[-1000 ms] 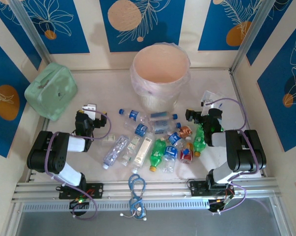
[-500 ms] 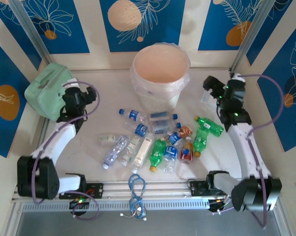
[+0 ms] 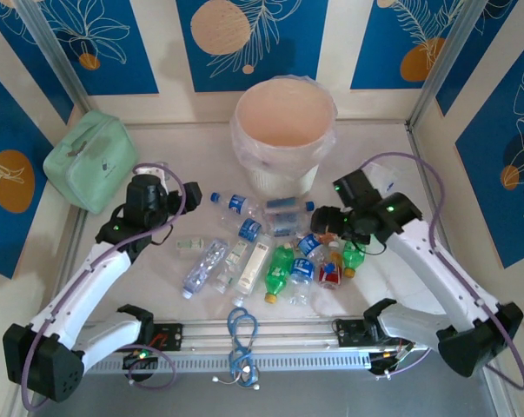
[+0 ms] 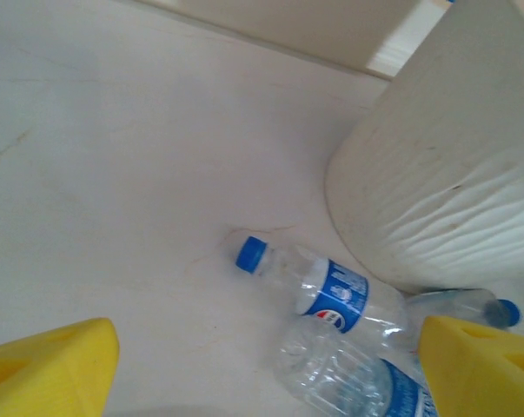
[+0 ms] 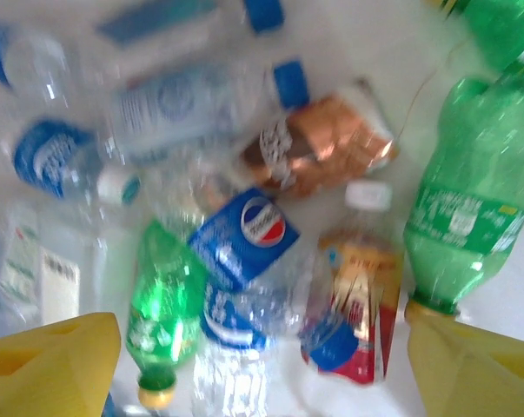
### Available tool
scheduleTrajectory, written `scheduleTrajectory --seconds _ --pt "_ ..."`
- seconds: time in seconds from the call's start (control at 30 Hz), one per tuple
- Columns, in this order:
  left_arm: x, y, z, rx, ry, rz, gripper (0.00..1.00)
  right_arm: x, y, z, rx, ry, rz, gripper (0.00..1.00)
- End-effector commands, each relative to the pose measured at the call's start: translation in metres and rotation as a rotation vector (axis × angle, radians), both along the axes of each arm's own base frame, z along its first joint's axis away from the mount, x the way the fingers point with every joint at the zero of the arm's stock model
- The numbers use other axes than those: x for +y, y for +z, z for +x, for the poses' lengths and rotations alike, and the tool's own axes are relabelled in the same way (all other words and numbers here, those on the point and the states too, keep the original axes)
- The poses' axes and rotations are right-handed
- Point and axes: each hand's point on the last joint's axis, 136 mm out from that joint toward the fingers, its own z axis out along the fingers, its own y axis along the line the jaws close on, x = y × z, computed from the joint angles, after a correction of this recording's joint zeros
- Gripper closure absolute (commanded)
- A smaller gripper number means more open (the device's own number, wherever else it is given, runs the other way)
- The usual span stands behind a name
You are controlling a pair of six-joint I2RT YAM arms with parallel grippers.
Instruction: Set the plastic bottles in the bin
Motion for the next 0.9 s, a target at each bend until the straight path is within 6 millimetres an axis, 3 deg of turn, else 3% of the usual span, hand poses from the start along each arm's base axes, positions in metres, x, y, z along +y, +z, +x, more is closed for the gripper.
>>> scheduleTrajectory --seconds 0.0,0.17,0.57,0.87 --pt "-0.018 -0.001 -0.004 0.026 -0.058 -0.078 0.12 0.008 -0.021 -0.023 0.148 0.080 -0.124 0.15" --pt "-0.035 -0.004 -0.004 0.045 -0.105 -0.095 0.14 0.030 -0.036 -0.013 0.185 0.180 -0.244 0.17" --pt "-0.050 -0.014 -0.014 0.076 -0.123 -0.106 0.13 0.043 -0.071 0.004 0.219 0.255 -0.299 0.16" --pt "-0.054 -0.006 -0.008 0.067 -0.128 -0.107 0.14 0.046 -0.086 0.017 0.206 0.273 -0.345 0.16"
